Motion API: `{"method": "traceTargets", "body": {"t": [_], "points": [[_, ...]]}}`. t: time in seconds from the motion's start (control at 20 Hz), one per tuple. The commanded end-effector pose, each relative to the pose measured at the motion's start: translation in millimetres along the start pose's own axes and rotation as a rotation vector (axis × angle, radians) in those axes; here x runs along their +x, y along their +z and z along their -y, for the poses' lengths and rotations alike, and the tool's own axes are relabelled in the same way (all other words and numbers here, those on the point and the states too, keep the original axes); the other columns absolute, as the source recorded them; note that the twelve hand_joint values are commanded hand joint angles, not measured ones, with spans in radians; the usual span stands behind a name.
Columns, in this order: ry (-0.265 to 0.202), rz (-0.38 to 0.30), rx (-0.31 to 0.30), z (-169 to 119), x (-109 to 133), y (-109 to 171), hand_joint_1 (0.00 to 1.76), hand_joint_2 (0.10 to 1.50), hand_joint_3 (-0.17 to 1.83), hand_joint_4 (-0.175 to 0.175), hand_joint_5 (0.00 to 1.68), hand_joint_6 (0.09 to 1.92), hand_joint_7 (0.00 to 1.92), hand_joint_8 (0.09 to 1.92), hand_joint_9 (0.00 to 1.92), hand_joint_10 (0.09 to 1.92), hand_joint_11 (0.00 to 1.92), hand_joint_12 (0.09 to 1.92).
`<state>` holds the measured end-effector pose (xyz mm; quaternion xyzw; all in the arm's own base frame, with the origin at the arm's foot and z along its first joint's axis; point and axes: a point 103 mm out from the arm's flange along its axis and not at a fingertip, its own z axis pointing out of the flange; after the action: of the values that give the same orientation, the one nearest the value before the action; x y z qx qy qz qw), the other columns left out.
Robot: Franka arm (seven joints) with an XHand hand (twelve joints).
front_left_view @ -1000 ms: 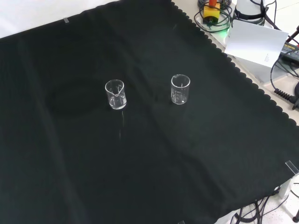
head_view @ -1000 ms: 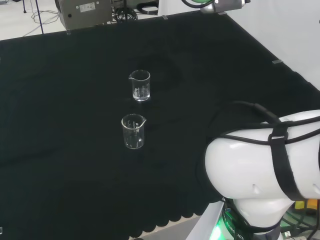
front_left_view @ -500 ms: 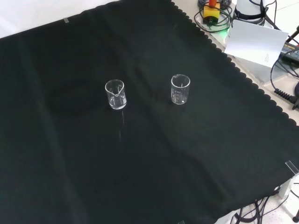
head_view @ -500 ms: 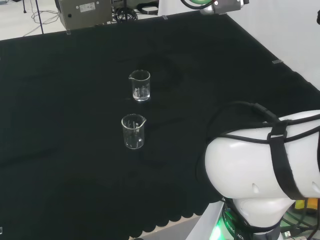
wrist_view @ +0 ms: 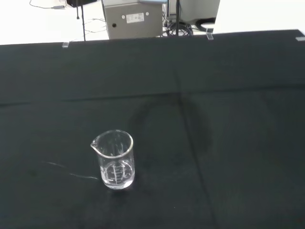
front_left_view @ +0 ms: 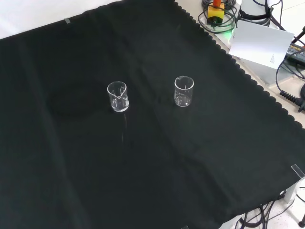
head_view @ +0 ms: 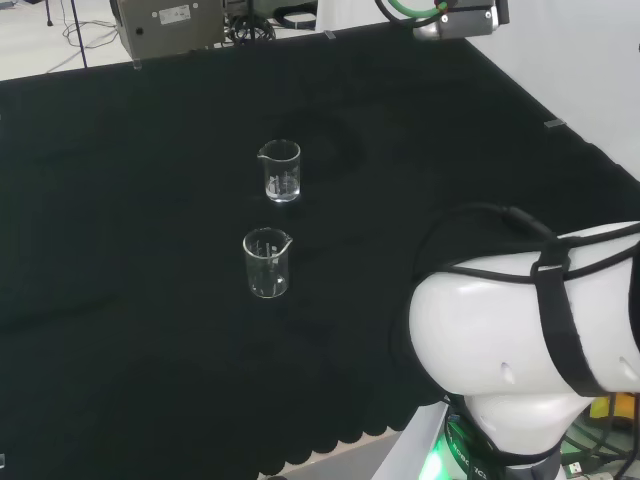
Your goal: Pick up the beaker on the right.
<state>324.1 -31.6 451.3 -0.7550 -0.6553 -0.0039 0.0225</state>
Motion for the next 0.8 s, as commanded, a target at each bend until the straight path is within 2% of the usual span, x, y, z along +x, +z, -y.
{"method": "traceTargets", "body": {"t": [0.05,0.25,0.4,0.8], "points": [[0.014,-0.039,0.033,-42,-33,43,0.29,1.28,0.02,-0.051,0.38,0.09,0.20,0.68,0.37,0.73,0.07,1.42],[-0.028,-0.076,0.023,-76,-46,69,0.34,1.24,0.01,-0.052,0.39,0.09,0.22,0.69,0.41,0.72,0.09,1.42],[-0.041,-0.111,0.035,-103,-50,92,0.39,1.21,-0.01,-0.052,0.39,0.09,0.24,0.70,0.42,0.71,0.09,1.42],[-0.093,-0.180,0.116,-160,-28,159,0.49,1.13,-0.05,-0.049,0.39,0.09,0.25,0.71,0.45,0.71,0.11,1.42]]}}
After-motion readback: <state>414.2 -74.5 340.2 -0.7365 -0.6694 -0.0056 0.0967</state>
